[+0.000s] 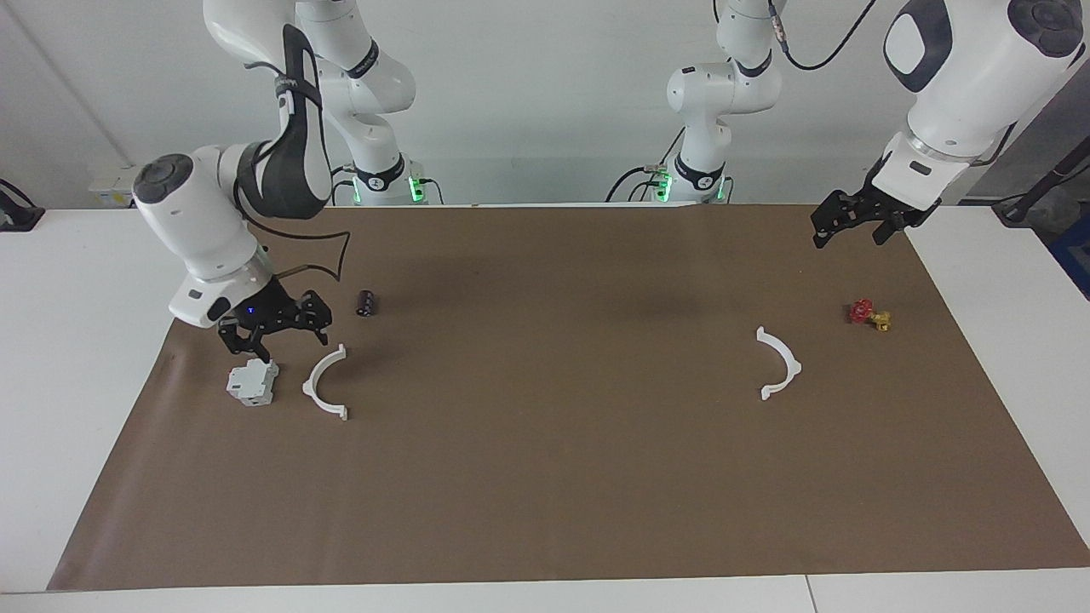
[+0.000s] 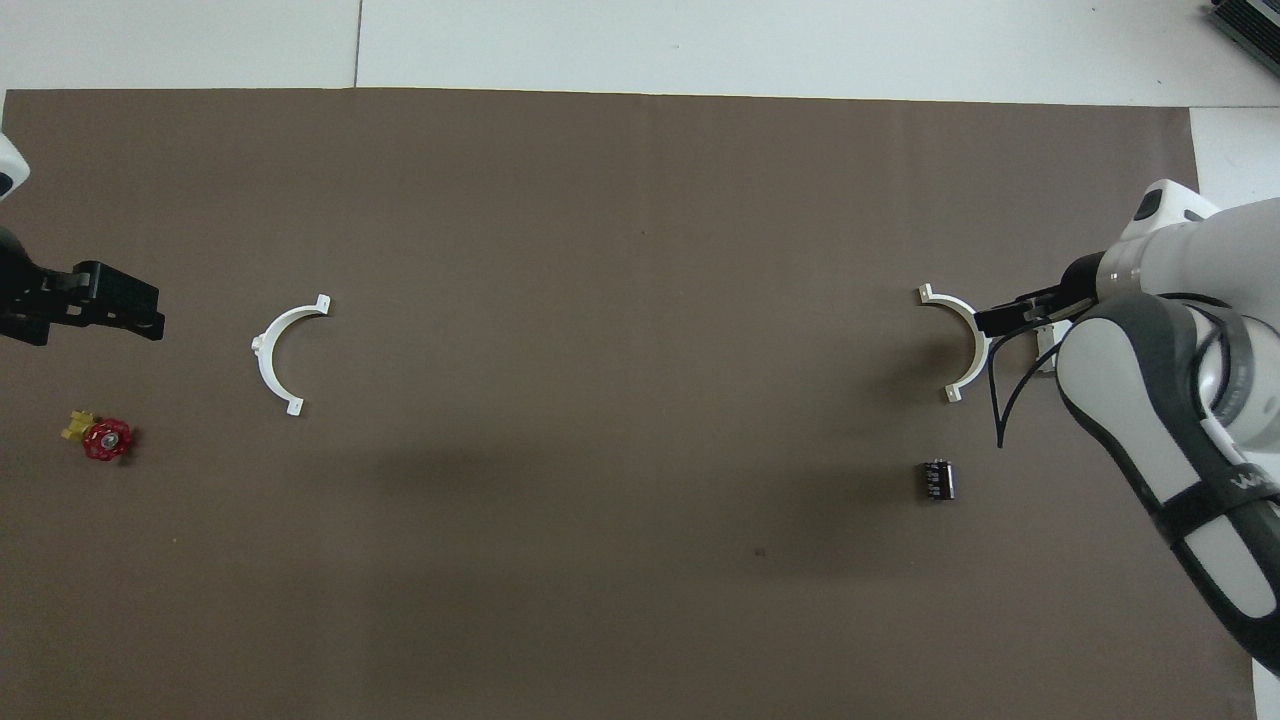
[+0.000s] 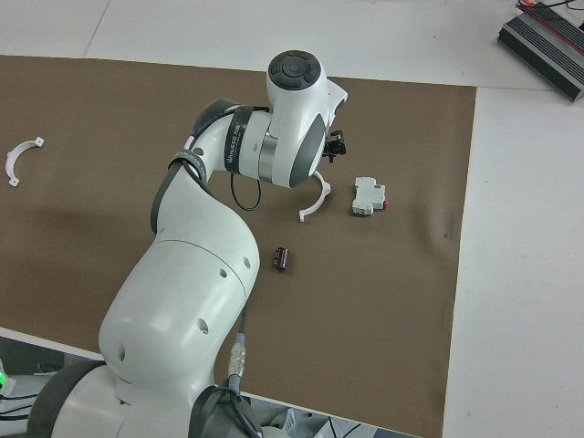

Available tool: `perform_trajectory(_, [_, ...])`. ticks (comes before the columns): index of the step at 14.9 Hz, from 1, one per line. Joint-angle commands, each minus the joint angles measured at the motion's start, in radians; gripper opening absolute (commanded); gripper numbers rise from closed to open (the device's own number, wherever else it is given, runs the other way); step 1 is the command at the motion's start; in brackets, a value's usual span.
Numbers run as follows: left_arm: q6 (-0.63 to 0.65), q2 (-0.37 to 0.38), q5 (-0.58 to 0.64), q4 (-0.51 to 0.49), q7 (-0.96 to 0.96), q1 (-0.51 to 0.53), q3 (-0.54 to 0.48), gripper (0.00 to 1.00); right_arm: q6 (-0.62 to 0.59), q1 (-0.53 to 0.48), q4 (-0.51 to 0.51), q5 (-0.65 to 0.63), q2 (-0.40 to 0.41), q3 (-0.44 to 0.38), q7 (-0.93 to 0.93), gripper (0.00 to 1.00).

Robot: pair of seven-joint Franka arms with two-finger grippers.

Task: Assemble drain pipe with both arms
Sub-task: 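Grasp the white semicircular clamp half with the right gripper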

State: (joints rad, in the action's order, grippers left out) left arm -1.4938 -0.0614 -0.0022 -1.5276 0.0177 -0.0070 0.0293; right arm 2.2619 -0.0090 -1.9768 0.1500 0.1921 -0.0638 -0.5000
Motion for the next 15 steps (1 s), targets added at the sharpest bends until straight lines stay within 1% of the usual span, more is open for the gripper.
perform_trajectory(1, [-0.022,0.041,-0.018,-0.055,-0.018,0.010,0.001,1.00,0.105,-0.016,-0.050,0.029,0.047,0.007,-0.112,1.00])
perform_trajectory(3, [-0.023,0.048,-0.016,-0.065,-0.016,0.004,0.001,1.00,0.172,-0.016,-0.063,0.029,0.069,0.007,-0.121,1.00])
perform_trajectory(5, [-0.034,0.049,-0.016,-0.072,-0.016,0.005,0.003,1.00,0.189,-0.016,-0.066,0.029,0.096,0.007,-0.133,0.99])
perform_trajectory(7, [-0.042,0.049,-0.016,-0.072,-0.016,0.010,0.001,1.00,0.224,-0.025,-0.088,0.029,0.122,0.005,-0.185,0.91])
perform_trajectory(8, [-0.043,0.049,-0.016,-0.072,-0.016,0.010,0.001,1.00,0.241,-0.031,-0.094,0.029,0.128,0.007,-0.208,0.84])
perform_trajectory(9, [-0.046,0.049,-0.016,-0.072,-0.016,0.010,0.001,1.00,0.245,-0.032,-0.094,0.029,0.129,0.007,-0.222,0.70])
perform_trajectory(10, [-0.057,0.049,-0.016,-0.072,-0.016,0.010,0.001,1.00,0.246,-0.032,-0.094,0.029,0.129,0.005,-0.236,0.46])
perform_trajectory(11, [-0.066,0.049,-0.016,-0.074,-0.016,0.006,0.003,1.00,0.248,-0.032,-0.094,0.029,0.130,0.007,-0.224,0.03])
perform_trajectory(12, [-0.066,0.049,-0.016,-0.072,-0.016,0.002,0.001,1.00,0.246,-0.031,-0.091,0.029,0.132,0.007,-0.207,0.00])
perform_trajectory(15, [-0.066,0.049,-0.016,-0.072,-0.018,0.005,0.001,1.00,0.225,-0.019,-0.048,0.029,0.138,0.007,-0.120,0.00])
